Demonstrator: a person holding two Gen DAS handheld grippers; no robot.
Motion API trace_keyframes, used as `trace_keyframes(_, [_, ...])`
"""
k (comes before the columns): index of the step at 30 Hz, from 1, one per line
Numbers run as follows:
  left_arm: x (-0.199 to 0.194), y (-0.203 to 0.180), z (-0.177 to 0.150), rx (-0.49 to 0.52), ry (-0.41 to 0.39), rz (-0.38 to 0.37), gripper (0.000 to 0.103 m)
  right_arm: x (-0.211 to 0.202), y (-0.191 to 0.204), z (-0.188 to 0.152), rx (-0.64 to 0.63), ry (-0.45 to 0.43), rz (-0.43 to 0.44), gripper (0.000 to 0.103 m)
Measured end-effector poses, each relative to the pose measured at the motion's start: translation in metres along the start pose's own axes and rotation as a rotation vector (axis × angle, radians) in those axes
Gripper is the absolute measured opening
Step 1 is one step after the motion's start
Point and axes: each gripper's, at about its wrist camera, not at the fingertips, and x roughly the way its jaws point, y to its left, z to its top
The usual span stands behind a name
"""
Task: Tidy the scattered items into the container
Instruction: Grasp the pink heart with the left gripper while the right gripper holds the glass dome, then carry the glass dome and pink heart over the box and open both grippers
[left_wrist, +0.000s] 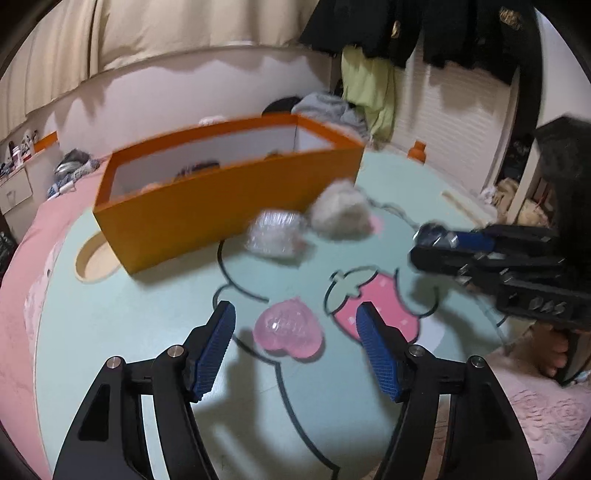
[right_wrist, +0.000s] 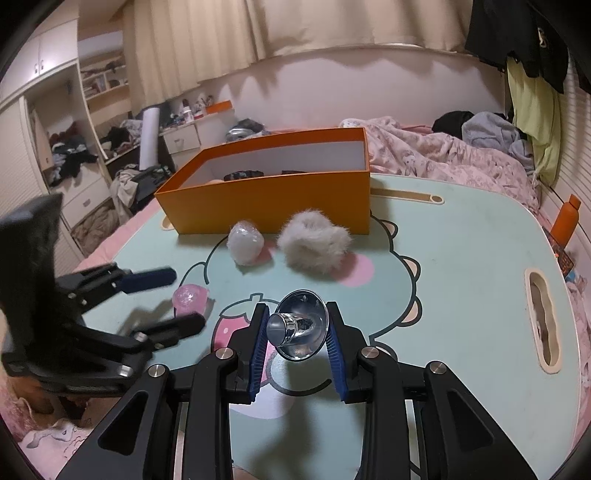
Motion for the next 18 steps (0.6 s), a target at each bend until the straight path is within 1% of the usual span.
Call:
trace_keyframes(2, [0.003, -0.002, -0.004, 0.024, -0.012, 0.028, 0.043, 0.0, 0.0, 0.0, 0.004, 0.002, 0.002, 0.029])
trace_keyframes(3, [0.003, -0.003, -0.005, 0.032, -0.014, 0.038, 0.04, 0.001, -0.001, 0.0, 0.008, 0.004, 0.004, 0.029])
trace_keyframes(6, [0.002, -0.002, -0.005, 0.02, -0.01, 0.0, 0.04, 0.0, -0.001, -0.001, 0.013, 0.003, 0.006, 0.029])
trace_keyframes(9, [-0.002, -0.002, -0.005, 0.015, -0.025, -0.003, 0.04, -0.001, 0.0, -0.001, 0.008, 0.001, 0.004, 0.029])
trace_keyframes(12, [-0.011, -0.001, -0.001, 0.008, -0.048, -0.022, 0.04, -0.001, 0.004, 0.002, -0.015, 0.0, 0.003, 0.029])
trace_keyframes(15, [-0.022, 0.001, 0.007, 0.014, -0.082, -0.027, 0.04, -0.002, 0.011, 0.011, -0.041, -0.012, 0.018, 0.029])
trace_keyframes(18, [-0.029, 0.009, 0.022, 0.005, -0.115, -0.03, 0.04, -0.001, 0.014, 0.028, -0.054, -0.032, 0.038, 0.029])
